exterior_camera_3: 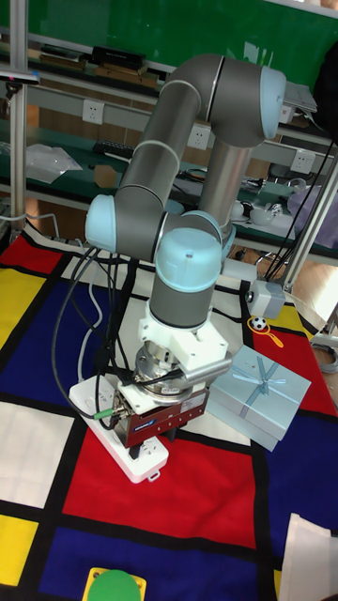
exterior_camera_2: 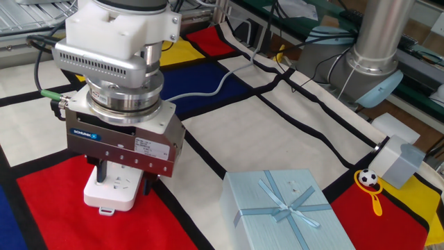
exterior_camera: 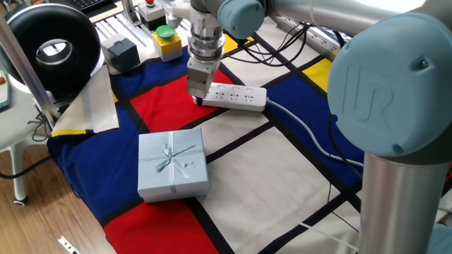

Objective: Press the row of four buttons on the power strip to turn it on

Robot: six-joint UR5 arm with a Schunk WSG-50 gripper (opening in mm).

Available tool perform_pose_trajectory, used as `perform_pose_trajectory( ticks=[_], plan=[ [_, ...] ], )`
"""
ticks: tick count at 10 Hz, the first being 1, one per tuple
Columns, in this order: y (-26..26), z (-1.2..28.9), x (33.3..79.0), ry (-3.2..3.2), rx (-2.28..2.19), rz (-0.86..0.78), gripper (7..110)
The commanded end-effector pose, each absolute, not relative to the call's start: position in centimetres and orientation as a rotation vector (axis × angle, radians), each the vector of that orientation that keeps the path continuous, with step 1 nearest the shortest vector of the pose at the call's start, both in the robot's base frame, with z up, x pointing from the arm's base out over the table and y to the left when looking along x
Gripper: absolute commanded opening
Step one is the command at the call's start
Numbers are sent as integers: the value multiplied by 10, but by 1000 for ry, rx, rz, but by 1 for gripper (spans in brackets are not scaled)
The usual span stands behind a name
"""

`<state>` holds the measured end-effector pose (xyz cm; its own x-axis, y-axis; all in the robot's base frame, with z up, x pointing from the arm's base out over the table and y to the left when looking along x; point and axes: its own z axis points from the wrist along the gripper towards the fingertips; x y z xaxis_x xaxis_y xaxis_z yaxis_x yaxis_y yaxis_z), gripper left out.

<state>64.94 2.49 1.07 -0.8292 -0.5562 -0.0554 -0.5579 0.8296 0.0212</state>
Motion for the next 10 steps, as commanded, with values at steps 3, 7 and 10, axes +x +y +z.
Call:
perform_pose_trajectory(
  ticks=[3,7,10],
  plan=[
    [28,10,652,2961,-888,83,66],
    [25,13,649,2968,-888,83,66],
    [27,15,646,2985,-866,127,66]
  ],
)
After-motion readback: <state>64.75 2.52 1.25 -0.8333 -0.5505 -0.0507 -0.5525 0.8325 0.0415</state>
